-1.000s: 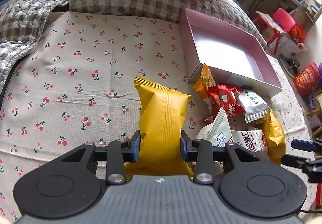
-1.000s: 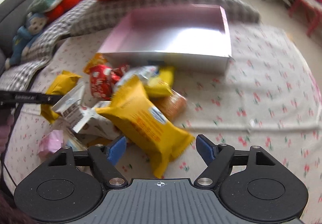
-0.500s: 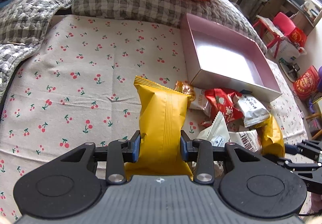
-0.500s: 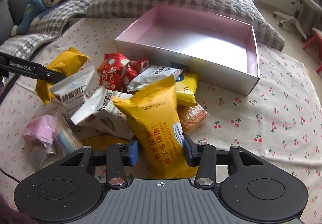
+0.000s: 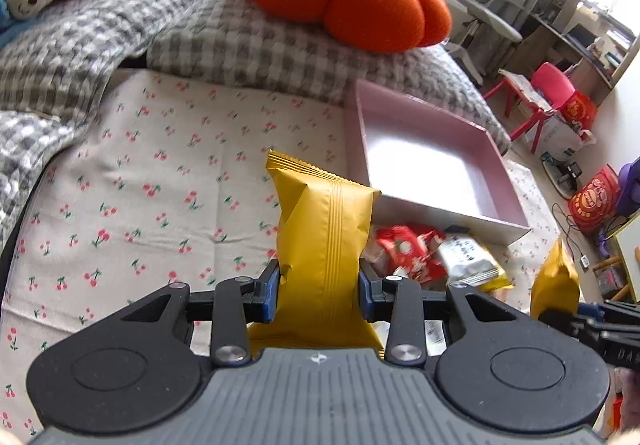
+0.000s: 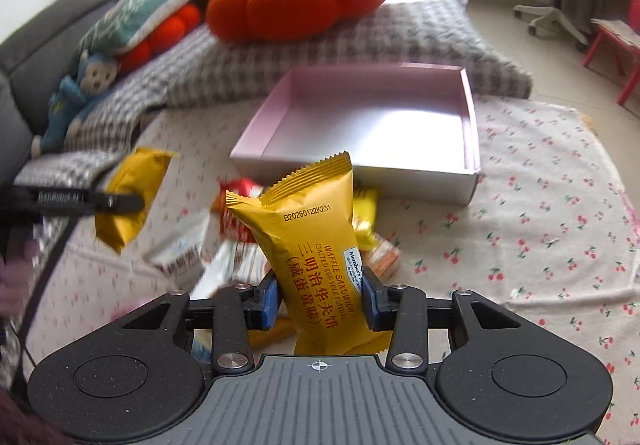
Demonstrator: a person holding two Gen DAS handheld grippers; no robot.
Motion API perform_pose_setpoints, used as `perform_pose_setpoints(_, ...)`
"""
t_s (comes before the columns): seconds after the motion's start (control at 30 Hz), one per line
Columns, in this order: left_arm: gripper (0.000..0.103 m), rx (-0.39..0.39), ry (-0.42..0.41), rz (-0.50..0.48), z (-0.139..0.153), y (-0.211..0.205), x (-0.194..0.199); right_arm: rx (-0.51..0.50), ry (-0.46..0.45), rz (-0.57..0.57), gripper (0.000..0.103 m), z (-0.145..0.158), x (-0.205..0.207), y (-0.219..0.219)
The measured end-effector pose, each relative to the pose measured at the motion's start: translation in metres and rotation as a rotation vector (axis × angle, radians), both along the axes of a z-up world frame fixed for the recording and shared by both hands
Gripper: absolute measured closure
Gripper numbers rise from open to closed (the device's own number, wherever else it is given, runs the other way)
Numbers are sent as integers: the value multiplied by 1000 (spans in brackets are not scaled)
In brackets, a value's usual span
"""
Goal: Organize snacks
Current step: 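Carry both yellow packets into the pink box and open both tools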
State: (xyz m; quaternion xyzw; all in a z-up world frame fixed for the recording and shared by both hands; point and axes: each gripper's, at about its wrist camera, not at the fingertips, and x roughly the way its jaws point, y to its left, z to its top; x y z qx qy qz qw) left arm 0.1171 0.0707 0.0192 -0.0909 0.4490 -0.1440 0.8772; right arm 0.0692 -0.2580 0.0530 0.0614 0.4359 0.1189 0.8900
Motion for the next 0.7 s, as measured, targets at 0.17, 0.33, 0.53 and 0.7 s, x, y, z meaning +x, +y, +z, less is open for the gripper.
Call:
perform_pose_setpoints(0.17, 69, -7, -25, -23, 10, -22, 11, 12, -40, -54, 64, 15, 18, -4)
perform_pose_setpoints(0.33, 69, 10, -46, -62, 18, -53, 40, 36, -73, -101, 64, 23, 49, -13)
perform_pose_setpoints(0.53, 69, -14, -46, -106, 15, -91, 79, 107, -81, -186, 64, 13, 92, -34)
perform_pose_setpoints(0.7, 69, -10, -66, -126, 2, -123, 106, 178, -120, -254, 64, 2, 116, -52)
